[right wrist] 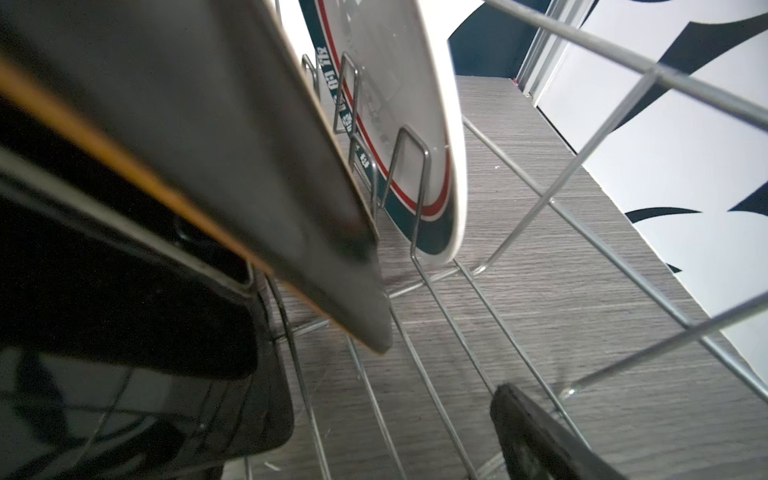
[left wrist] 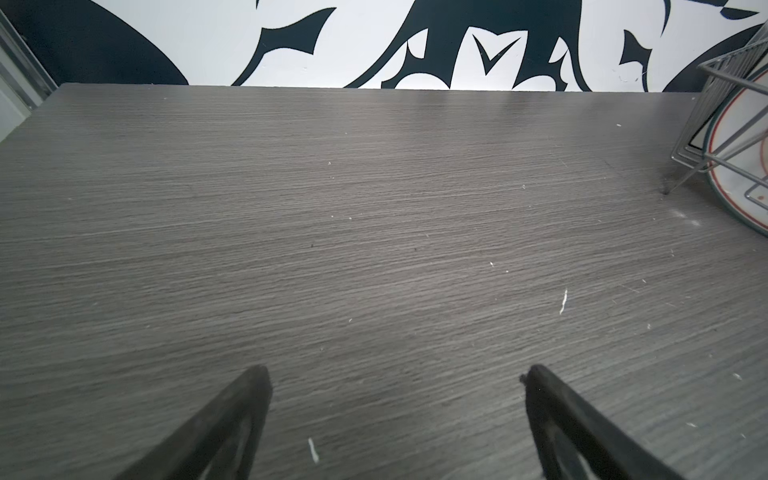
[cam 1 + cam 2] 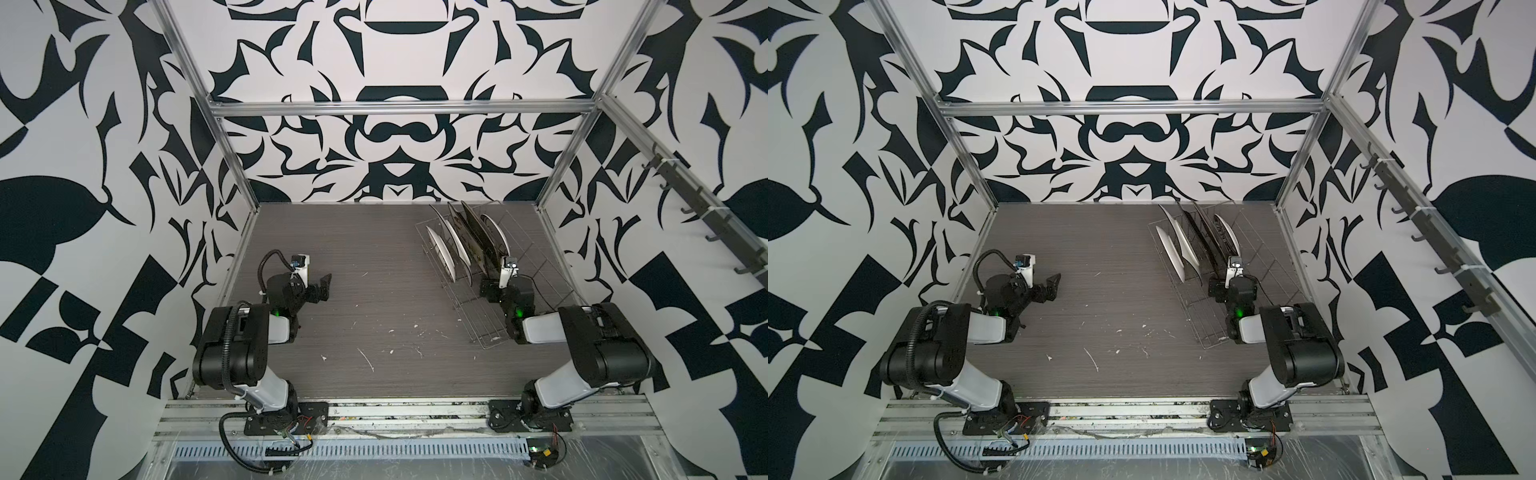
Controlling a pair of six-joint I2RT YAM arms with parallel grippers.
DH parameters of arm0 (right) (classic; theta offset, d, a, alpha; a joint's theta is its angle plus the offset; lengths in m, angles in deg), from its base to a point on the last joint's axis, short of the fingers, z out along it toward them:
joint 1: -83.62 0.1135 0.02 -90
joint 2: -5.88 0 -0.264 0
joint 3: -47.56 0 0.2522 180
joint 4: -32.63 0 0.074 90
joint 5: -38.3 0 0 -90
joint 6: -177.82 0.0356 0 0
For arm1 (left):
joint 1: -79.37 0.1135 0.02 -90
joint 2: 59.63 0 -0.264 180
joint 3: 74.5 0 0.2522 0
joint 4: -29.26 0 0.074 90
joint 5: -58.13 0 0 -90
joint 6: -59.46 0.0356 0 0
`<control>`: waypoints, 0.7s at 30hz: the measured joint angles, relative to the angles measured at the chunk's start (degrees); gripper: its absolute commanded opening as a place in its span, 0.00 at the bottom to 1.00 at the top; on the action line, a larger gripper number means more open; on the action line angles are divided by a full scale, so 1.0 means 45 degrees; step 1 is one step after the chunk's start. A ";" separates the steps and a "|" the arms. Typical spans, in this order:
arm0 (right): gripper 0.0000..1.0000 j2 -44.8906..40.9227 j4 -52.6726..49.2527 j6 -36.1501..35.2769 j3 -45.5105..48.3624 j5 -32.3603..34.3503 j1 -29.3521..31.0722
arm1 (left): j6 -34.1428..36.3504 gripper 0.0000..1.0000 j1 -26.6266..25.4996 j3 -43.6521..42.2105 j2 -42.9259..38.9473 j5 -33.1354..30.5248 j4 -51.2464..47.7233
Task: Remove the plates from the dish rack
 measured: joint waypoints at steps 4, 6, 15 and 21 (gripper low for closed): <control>1.00 0.0000 -0.0024 -0.0005 -0.0019 -0.0053 0.0000 | -0.0005 0.99 0.0000 0.0000 0.0005 -0.0010 0.0000; 1.00 0.0000 -0.0039 -0.0005 -0.0024 -0.0068 0.0000 | -0.0010 0.99 0.0000 0.0005 0.0005 -0.0019 -0.0010; 1.00 0.0000 -0.0107 -0.0019 -0.0024 -0.0102 0.0000 | -0.0228 0.99 0.0000 0.0039 0.0005 -0.0515 -0.0131; 1.00 0.0000 -0.0107 -0.0029 -0.0024 -0.0102 0.0000 | -0.0384 0.99 -0.0083 0.0155 0.0000 -0.1088 -0.0359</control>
